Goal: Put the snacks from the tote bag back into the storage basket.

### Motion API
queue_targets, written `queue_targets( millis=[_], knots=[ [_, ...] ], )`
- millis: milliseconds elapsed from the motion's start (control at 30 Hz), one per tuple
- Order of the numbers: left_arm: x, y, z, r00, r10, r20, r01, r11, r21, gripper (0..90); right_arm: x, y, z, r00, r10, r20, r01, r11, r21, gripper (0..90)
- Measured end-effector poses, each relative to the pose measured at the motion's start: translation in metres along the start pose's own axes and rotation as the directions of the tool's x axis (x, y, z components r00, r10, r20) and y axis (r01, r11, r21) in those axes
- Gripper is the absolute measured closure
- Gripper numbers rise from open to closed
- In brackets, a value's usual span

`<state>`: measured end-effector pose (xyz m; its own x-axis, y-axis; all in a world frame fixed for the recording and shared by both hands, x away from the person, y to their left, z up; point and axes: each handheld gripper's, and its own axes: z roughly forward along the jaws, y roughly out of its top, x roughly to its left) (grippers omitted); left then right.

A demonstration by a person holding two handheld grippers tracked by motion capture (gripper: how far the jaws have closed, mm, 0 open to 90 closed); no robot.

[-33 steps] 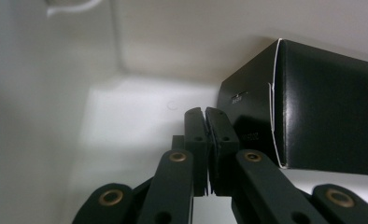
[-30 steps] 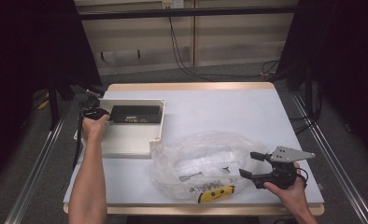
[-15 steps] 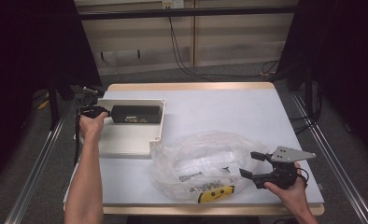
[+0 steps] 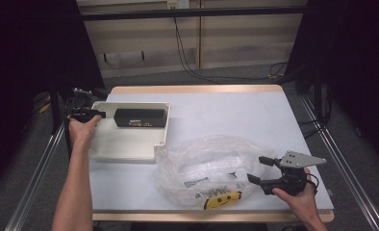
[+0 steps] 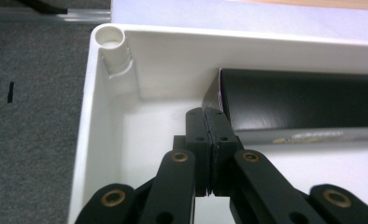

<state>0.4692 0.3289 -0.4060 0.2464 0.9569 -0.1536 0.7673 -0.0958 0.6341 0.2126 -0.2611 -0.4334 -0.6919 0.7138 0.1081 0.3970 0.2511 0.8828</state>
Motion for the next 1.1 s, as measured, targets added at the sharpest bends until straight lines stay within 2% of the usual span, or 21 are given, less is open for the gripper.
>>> queue_targets(
  millis=[33,100,200,333,433,467,500,533,567,633,667,733,800,833,967,1033,1100],
  knots=[
    [0.001,-0.003,-0.002,0.9999,0.017,-0.001,-0.017,0.9999,-0.001,89.8,0.0,0.0,0.0,1.0,0.001,0.0,-0.001,1.0,-0.002,22.4],
    [0.002,-0.008,-0.004,0.9997,0.019,0.016,-0.019,0.9996,-0.02,89.4,0.0,0.0,0.001,1.0,0.0,0.001,0.0,1.0,0.0,22.4],
    [0.003,-0.017,-0.011,0.9985,0.049,0.025,-0.048,0.9979,-0.043,88.9,0.0,-0.001,0.001,1.0,0.0,0.002,0.0,1.0,0.0,22.4],
    [0.002,-0.028,-0.018,0.993,0.113,0.035,-0.11,0.992,-0.061,88.3,0.0,-0.001,0.001,1.0,0.002,0.007,-0.002,1.0,0.003,22.5],
    [0.001,-0.035,-0.028,0.9899,0.132,0.05,-0.127,0.987,-0.099,84.4,0.0,0.0,0.001,0.9999,0.004,0.01,-0.004,1.0,-0.001,22.5],
    [0.0,-0.037,-0.03,0.9887,0.137,0.061,-0.13,0.986,-0.104,81.5,0.0,0.0,0.0,0.9999,0.003,0.01,-0.003,1.0,-0.005,22.5],
    [0.0,-0.039,-0.035,0.9835,0.172,0.057,-0.165,0.9805,-0.106,79.3,0.0,0.0,0.0,0.9999,0.006,0.011,-0.006,1.0,-0.007,22.5],
    [-0.002,-0.041,-0.038,0.9803,0.19,0.052,-0.183,0.9764,-0.115,75.7,0.0,0.0,0.0,0.9999,0.007,0.012,-0.007,1.0,-0.008,22.5],
    [-0.003,-0.042,-0.039,0.9799,0.19,0.061,-0.181,0.9757,-0.123,70.9,0.0,0.0,0.0,0.9999,0.006,0.013,-0.006,1.0,-0.005,22.5],
    [-0.006,-0.045,-0.046,0.976,0.214,0.038,-0.208,0.9696,-0.129,64.6,0.0,0.0,0.0,0.9999,0.007,0.012,-0.007,1.0,-0.005,22.5],
    [-0.008,-0.047,-0.049,0.9759,0.212,0.051,-0.203,0.9678,-0.149,62.3,0.0,0.0,0.001,0.9999,0.008,0.012,-0.007,1.0,-0.004,22.5],
    [-0.009,-0.05,-0.056,0.9736,0.223,0.049,-0.212,0.9615,-0.175,54.3,0.0,0.0,0.0,0.9999,0.007,0.013,-0.007,1.0,-0.006,22.5],
    [-0.009,-0.054,-0.062,0.9796,0.198,0.034,-0.187,0.9617,-0.2,39.4,0.0,0.0,0.0,0.9999,0.009,0.015,-0.009,1.0,-0.008,22.5],
    [-0.009,-0.057,-0.065,0.9789,0.202,0.029,-0.192,0.9574,-0.216,34.8,-0.001,0.0,0.0,0.9999,0.007,0.014,-0.006,1.0,-0.009,22.5],
    [-0.012,-0.068,-0.073,0.9712,0.236,0.034,-0.221,0.9449,-0.241,22.0,0.0,-0.001,0.0,0.9998,0.012,0.018,-0.012,1.0,-0.009,22.5],
    [-0.014,-0.073,-0.077,0.9651,0.256,0.055,-0.235,0.9389,-0.252,18.3,-0.001,-0.001,-0.001,0.9997,0.013,0.02,-0.013,1.0,-0.01,22.5],
    [-0.015,-0.079,-0.082,0.9625,0.267,0.046,-0.247,0.9351,-0.254,14.9,-0.002,-0.001,-0.003,0.9994,0.018,0.028,-0.018,1.0,-0.011,22.5]
  ],
)
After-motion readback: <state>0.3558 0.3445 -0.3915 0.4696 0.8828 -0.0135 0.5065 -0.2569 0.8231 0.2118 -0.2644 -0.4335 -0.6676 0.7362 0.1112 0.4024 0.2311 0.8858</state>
